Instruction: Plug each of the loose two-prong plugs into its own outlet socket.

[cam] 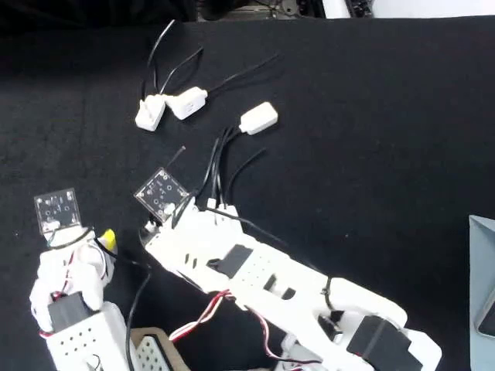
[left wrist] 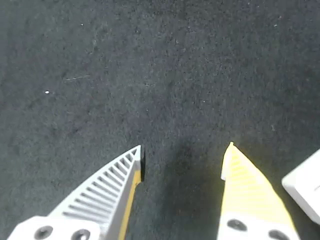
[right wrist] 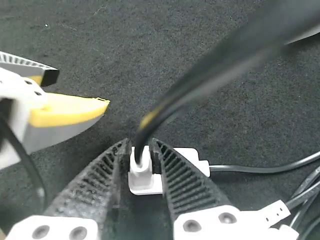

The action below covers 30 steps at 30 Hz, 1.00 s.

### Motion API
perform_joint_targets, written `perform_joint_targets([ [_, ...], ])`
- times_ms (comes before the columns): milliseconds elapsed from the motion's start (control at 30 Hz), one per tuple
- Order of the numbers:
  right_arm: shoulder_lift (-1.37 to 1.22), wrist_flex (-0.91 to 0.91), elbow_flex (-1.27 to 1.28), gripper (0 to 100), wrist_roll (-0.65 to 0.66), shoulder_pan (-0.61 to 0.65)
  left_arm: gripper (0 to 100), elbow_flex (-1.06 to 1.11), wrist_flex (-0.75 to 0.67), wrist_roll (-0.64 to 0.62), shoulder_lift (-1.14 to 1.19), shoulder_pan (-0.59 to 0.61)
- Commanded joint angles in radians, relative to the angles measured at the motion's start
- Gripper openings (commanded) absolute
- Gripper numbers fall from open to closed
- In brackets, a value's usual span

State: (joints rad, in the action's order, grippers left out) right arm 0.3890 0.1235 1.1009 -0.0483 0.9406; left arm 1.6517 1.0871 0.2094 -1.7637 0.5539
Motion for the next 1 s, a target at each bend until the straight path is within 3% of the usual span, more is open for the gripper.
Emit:
perform_joint_targets([
  [0, -0.002, -0.017, -0.039, 1.2, 0.011, 0.008, 26, 0.033, -0.018, -0.002, -0.049, -0.001],
  [967, -0.134, -0.064, -0.084, 1.2, 0.005, 0.011, 26, 0.048, -0.008, -0.003, -0.031, 0.005],
])
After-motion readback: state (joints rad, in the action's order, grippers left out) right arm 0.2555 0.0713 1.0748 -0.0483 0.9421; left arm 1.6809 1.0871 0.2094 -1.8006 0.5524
